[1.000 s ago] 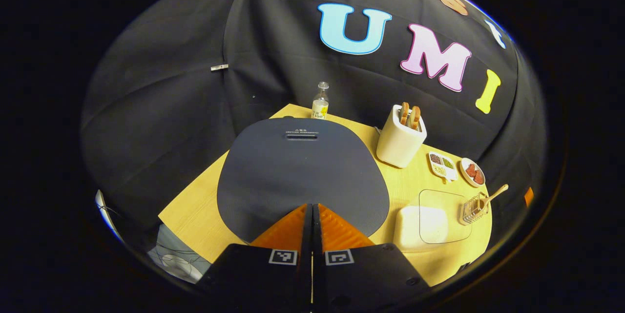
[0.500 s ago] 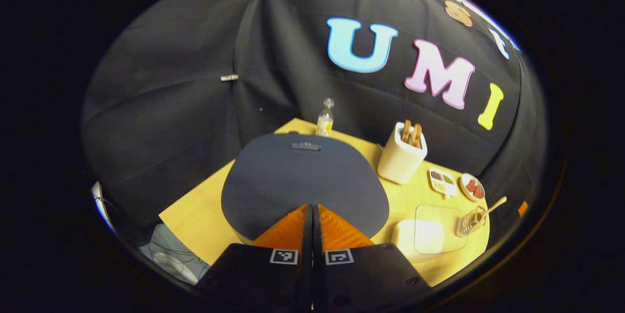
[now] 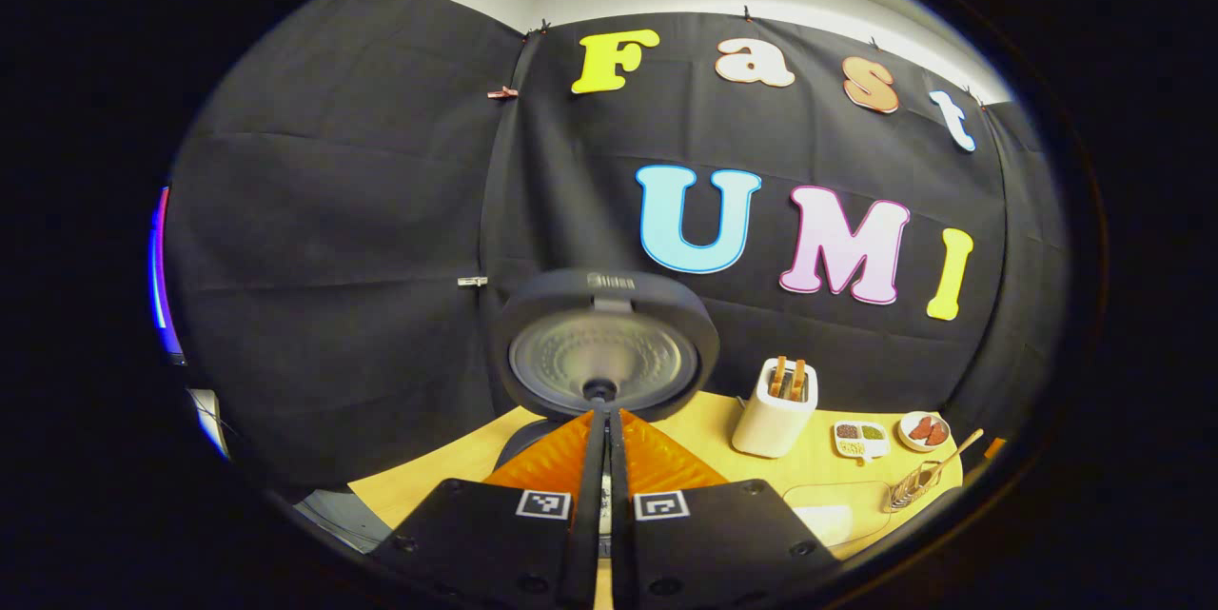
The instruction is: Close the left gripper, press the button to open the rice cooker; take a wooden spoon from the chopstick holder with the right hand, scoop a spoonful of rice and pour it into the rice cooker, then put the wooden spoon back into the chopstick holder.
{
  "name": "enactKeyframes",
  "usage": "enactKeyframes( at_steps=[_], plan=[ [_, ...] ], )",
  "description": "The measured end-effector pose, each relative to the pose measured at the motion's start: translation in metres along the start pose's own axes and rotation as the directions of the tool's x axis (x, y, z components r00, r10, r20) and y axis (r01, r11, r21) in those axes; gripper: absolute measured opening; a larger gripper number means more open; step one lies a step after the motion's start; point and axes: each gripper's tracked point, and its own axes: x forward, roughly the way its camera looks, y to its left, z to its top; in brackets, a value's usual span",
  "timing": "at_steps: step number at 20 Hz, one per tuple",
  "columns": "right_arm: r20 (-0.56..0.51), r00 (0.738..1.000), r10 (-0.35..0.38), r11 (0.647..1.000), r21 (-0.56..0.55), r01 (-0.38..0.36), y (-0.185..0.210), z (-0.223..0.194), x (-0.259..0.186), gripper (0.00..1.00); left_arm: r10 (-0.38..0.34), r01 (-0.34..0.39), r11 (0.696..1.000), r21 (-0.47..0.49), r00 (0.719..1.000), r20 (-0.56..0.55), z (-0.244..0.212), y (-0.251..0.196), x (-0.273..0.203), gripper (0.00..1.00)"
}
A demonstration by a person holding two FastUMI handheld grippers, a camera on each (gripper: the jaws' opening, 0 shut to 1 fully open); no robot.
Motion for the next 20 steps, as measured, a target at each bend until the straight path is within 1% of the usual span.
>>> enactKeyframes(
  at_steps=[1,3,5,8,12,14,17,20],
  plan=[
    [0.000,1.000,-0.008,1.000,0.009,0.008,-0.005,0.000,0.005,0.98,-0.009,0.009,1.000,0.007,1.000,0.000,-0.003,-0.004,-0.004,0.12],
    [-0.012,0.999,-0.034,0.999,0.027,0.035,-0.018,-0.002,0.017,0.98,-0.022,0.022,1.000,0.016,1.000,-0.003,-0.010,-0.012,-0.012,0.21],
    [-0.024,0.998,-0.064,0.996,0.054,0.065,-0.033,-0.003,0.029,0.98,-0.038,0.038,0.999,0.013,0.999,-0.014,-0.018,-0.023,-0.020,0.51],
    [-0.050,0.994,-0.094,0.991,0.089,0.098,-0.053,-0.008,0.047,0.98,-0.014,0.016,1.000,0.025,0.998,-0.055,-0.033,-0.029,-0.025,0.95],
    [-0.086,0.990,-0.110,0.982,0.142,0.121,-0.073,-0.013,0.074,0.98,0.001,0.003,0.999,0.046,0.997,-0.083,-0.042,-0.046,-0.031,0.95],
    [-0.106,0.987,-0.118,0.978,0.161,0.134,-0.079,-0.019,0.091,0.98,0.008,-0.004,0.999,0.037,0.994,-0.107,-0.050,-0.054,-0.034,0.95],
    [-0.139,0.983,-0.118,0.973,0.181,0.142,-0.086,-0.029,0.117,0.98,0.034,-0.030,0.999,0.030,0.989,-0.146,-0.066,-0.061,-0.040,0.95],
    [-0.168,0.979,-0.114,0.970,0.193,0.146,-0.092,-0.037,0.145,0.98,0.072,-0.062,0.997,0.055,0.979,-0.193,-0.083,-0.063,-0.047,0.96]
  ],
)
